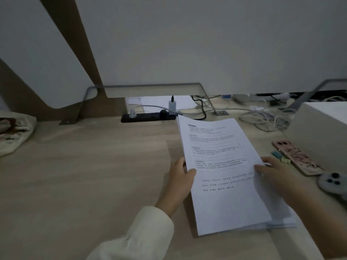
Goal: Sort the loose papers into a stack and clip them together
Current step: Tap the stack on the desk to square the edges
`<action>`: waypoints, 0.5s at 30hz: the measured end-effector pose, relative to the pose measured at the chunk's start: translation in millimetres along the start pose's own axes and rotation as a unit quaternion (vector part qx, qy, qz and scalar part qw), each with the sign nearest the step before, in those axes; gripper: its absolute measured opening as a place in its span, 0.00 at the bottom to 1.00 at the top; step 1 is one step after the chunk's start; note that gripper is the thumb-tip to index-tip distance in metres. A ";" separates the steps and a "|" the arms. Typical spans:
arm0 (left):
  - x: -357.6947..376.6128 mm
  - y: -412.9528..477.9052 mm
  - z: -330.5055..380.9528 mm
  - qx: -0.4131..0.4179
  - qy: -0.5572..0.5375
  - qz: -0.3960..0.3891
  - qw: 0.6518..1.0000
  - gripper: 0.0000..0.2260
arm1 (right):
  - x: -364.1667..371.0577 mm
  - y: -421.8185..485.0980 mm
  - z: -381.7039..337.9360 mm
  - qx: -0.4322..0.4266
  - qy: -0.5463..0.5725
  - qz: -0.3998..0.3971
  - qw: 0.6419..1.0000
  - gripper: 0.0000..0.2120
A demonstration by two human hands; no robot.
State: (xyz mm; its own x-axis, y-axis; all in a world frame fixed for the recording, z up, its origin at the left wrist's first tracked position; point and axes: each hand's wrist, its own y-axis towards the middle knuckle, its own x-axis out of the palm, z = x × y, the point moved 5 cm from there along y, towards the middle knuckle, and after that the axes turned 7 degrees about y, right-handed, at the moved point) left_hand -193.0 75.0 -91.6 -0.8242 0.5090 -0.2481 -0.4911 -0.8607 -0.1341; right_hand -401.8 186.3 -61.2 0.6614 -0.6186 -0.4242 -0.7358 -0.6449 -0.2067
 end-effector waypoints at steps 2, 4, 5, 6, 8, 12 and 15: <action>14.6 10.0 -8.7 -0.021 0.012 -0.013 1.000 0.18 | -6.6 4.9 10.9 0.008 -0.025 0.012 1.000 0.12; 26.0 19.2 -21.3 -0.053 -0.001 -0.033 0.998 0.27 | -7.7 9.5 22.1 0.020 -0.065 0.012 0.998 0.14; 30.5 24.7 -29.4 -0.065 -0.004 -0.042 0.997 0.30 | -8.0 12.5 27.0 0.028 -0.087 0.013 0.996 0.15; 34.0 30.8 -37.6 -0.069 -0.008 -0.046 0.997 0.34 | -9.0 15.6 30.5 0.040 -0.099 0.018 0.994 0.17; 34.6 28.6 -33.9 -0.075 -0.014 -0.062 0.995 0.42 | -9.6 19.1 32.1 0.075 -0.074 0.018 0.994 0.20; 30.3 21.9 -25.6 -0.077 -0.022 -0.069 0.994 0.39 | -13.4 29.7 35.4 0.148 0.033 0.010 0.988 0.18; 18.8 20.7 -27.9 -0.084 -0.037 -0.047 0.995 0.41 | -8.8 33.5 39.0 0.175 0.071 -0.006 0.982 0.16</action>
State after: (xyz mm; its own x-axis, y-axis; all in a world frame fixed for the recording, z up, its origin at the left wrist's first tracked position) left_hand -210.8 66.5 -125.8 -0.7988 0.5811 -0.1558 -0.5180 -0.7959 -0.3134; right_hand -437.9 187.6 -98.7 0.6651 -0.6845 -0.2983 -0.7170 -0.4740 -0.5111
